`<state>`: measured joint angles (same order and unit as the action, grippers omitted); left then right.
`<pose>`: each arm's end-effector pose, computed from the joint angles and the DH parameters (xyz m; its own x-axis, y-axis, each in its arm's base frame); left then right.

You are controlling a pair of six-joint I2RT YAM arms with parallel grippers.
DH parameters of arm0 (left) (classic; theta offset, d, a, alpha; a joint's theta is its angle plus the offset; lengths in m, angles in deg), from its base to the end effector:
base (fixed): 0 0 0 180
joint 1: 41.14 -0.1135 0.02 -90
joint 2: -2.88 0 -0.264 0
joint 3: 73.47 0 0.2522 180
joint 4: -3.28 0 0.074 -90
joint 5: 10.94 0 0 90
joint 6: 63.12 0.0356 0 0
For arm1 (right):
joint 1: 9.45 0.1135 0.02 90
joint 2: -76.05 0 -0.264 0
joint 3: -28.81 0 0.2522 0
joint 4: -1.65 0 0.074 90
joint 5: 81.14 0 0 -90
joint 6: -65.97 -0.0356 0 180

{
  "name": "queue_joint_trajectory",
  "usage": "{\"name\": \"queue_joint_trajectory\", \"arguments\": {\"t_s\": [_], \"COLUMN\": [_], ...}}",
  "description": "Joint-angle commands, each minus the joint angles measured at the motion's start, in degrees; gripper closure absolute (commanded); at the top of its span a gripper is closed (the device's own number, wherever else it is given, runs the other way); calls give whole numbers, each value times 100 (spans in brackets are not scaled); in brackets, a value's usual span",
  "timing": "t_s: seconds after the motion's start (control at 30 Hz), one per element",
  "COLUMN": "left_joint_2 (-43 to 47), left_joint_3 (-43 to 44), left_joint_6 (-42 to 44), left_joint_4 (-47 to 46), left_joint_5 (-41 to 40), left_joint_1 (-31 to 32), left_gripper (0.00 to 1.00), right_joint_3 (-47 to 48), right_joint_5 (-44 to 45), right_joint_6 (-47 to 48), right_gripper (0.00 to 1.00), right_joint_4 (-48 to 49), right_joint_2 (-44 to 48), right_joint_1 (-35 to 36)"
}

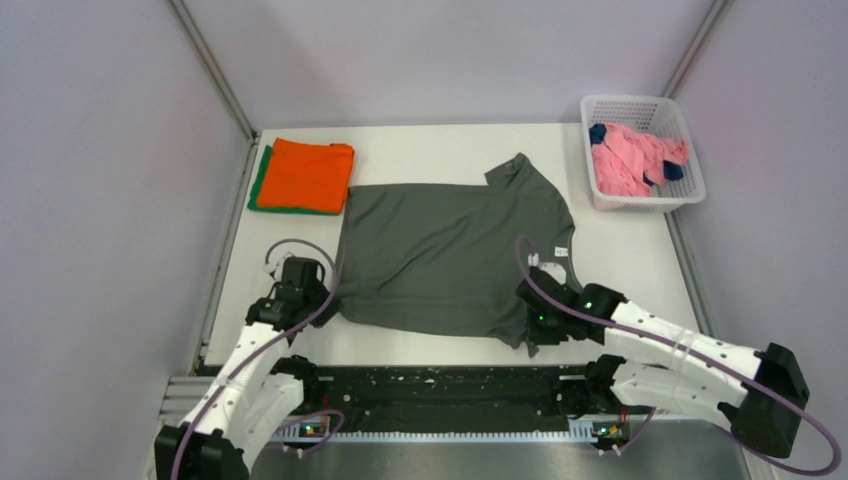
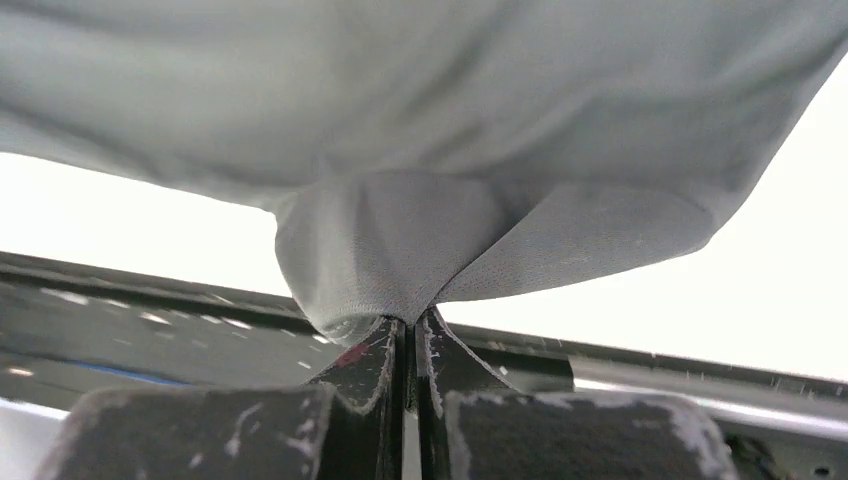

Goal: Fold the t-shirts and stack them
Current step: Flatten out the tshirt

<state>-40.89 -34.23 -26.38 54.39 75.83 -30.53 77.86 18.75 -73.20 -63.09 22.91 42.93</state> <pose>0.1405 -0.0243 0.1858 -0.6076 -0.7002 -0.3749 -0.5590 0.7123 -0.4245 0.0980 0.1171 0.2050 -0.9339 0.0093 -0.3573 -0.0547 0.9842 0.1685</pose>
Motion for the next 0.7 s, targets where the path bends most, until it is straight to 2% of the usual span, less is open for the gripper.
{"name": "queue_joint_trajectory", "arguments": {"t_s": [0.0, 0.17, 0.27, 0.43, 0.57, 0.67], "left_joint_2": [639, 644, 560, 265, 10, -145], "left_joint_3": [1282, 2887, 3819, 5393, 6541, 7134], "left_joint_6": [375, 665, 847, 1096, 1120, 1074], "left_joint_4": [-200, -149, -214, -187, -254, -292], "left_joint_5": [172, 5, 11, 390, 1326, 1688], "left_joint_1": [-6, -13, -10, -8, -7, -7], "left_gripper": [100, 100, 100, 100, 100, 100], "right_joint_3": [1301, 2557, 3396, 4859, 5585, 6237], "right_joint_5": [1506, 2690, 2974, 2382, 1777, 1283], "right_joint_6": [237, 717, 1292, 2370, 2524, 2756], "right_gripper": [100, 100, 100, 100, 100, 100], "right_joint_4": [52, 499, 829, 1308, 1376, 1436], "right_joint_2": [558, 1202, 1401, 1425, 1413, 1286], "right_joint_1": [-17, -20, -18, -17, -28, -28]}}
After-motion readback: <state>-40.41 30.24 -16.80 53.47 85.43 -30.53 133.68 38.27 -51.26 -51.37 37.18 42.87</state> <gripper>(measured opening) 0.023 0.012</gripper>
